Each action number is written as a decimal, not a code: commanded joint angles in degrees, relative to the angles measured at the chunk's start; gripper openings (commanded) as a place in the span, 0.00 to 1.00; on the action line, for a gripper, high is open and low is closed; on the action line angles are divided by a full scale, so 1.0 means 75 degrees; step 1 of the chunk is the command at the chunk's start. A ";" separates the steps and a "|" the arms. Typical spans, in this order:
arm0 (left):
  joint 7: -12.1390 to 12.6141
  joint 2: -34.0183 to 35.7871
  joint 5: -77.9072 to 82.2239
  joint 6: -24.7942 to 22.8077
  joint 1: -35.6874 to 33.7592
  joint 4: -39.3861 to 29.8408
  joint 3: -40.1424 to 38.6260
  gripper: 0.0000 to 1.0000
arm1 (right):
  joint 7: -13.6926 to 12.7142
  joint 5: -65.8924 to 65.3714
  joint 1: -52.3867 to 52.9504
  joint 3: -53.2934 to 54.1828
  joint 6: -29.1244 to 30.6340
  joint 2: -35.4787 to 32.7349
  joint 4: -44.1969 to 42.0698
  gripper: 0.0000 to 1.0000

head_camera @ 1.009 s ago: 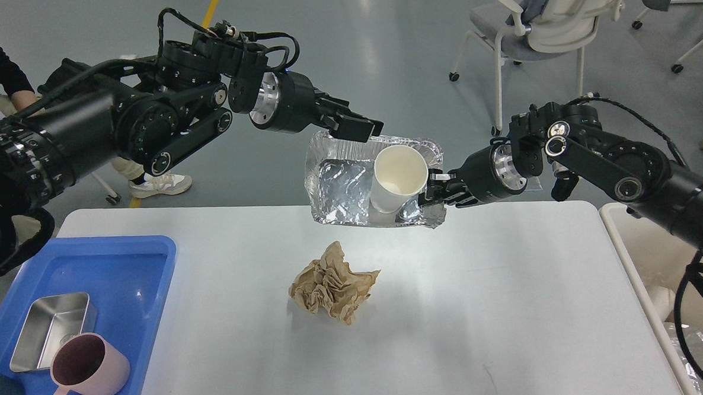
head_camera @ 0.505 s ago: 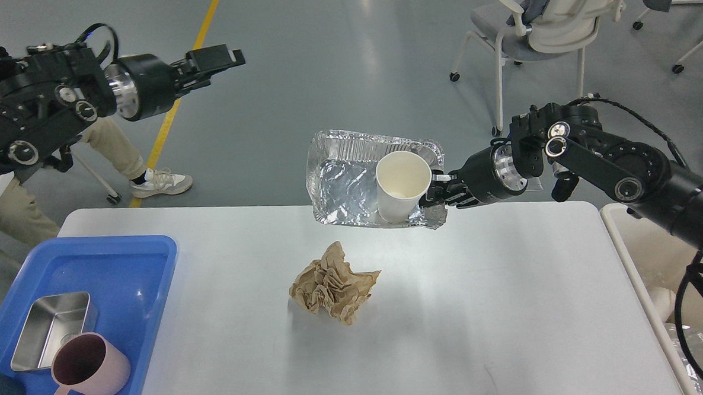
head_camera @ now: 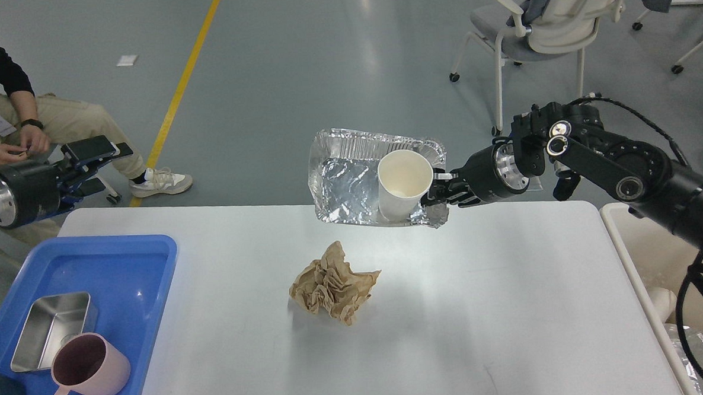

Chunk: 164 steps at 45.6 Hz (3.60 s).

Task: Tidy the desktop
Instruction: 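Retract the left gripper toward the blue tray, then reach the left gripper to the crumpled brown paper bag and grasp it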

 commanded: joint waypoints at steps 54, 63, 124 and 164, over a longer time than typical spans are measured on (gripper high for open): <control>-0.0198 0.1561 0.0367 0.1627 0.1453 -0.2207 -0.0652 0.97 | 0.0000 0.0000 -0.0005 -0.0011 0.0000 0.0054 0.0013 0.00; -0.0303 0.0271 0.4244 0.0889 0.1184 -0.0999 -0.0652 0.97 | 0.0000 0.0000 -0.0016 0.0001 0.0000 0.0019 0.0037 0.00; -0.0819 -0.7078 1.0799 0.0724 0.0972 0.3595 0.0156 0.97 | 0.0000 0.0011 -0.0098 0.0094 -0.0082 0.0042 0.0060 0.00; -0.1498 -0.7430 0.9205 0.2682 0.2144 0.5541 0.0484 0.00 | 0.0000 0.0058 -0.0063 0.0130 -0.0082 0.0019 0.0130 0.00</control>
